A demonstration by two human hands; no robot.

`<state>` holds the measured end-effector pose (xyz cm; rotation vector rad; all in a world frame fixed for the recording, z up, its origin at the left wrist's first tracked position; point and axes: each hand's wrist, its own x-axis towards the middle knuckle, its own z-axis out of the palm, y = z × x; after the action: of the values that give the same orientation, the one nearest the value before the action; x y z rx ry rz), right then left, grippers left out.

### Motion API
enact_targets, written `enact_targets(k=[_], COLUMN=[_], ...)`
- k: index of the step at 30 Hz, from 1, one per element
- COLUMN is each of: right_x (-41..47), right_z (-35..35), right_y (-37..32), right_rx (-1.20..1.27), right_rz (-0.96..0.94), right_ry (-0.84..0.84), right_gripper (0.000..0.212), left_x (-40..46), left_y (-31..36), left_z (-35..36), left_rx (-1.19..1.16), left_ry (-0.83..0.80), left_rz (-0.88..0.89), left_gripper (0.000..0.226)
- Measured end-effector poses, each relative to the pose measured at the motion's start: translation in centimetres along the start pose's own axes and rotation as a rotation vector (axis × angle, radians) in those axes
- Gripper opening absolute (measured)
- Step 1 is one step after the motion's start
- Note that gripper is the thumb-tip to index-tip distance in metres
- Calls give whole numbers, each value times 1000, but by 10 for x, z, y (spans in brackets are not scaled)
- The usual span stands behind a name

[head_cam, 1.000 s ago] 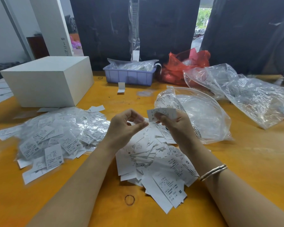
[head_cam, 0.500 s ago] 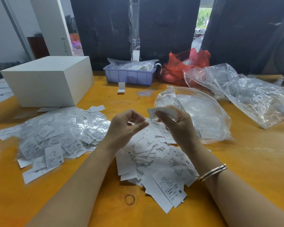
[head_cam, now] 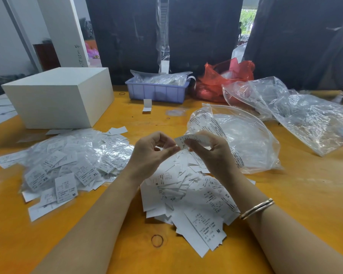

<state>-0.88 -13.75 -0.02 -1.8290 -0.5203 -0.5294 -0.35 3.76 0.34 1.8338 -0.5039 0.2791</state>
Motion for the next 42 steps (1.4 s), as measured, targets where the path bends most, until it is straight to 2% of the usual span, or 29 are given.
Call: enact_targets(k=[3, 8, 15, 20, 29, 33, 36, 42], right_x=[0, 2, 2, 1, -1, -2, -3, 0], right_z=[0, 0, 1, 1, 2, 2, 5, -1], right_y=[-1, -2, -1, -1, -3, -3, 0, 3], right_rx=[27, 86, 116, 84, 13, -35, -109, -51], right_rz=[3, 9, -5, -23, -48, -53, -56, -29], right_ry=[11, 37, 48, 20, -3, -24, -45, 1], right_gripper=[16, 6, 8, 12, 8, 8, 9, 7], left_x=[0, 0, 1, 1, 0, -1, 0, -1], left_y=[0, -1, -1, -2, -1, 1, 1, 3], left_z=[-1, 0, -1, -1, -1, 0, 0, 1], left_rx=[-2, 11, 27, 21, 15, -22, -55, -172], left_ry=[1, -12, 0, 4, -15, -21, -25, -59], left_rz=[-2, -6, 4, 7, 16, 15, 11, -37], left_gripper=[12, 13, 13, 13, 13, 18, 10, 7])
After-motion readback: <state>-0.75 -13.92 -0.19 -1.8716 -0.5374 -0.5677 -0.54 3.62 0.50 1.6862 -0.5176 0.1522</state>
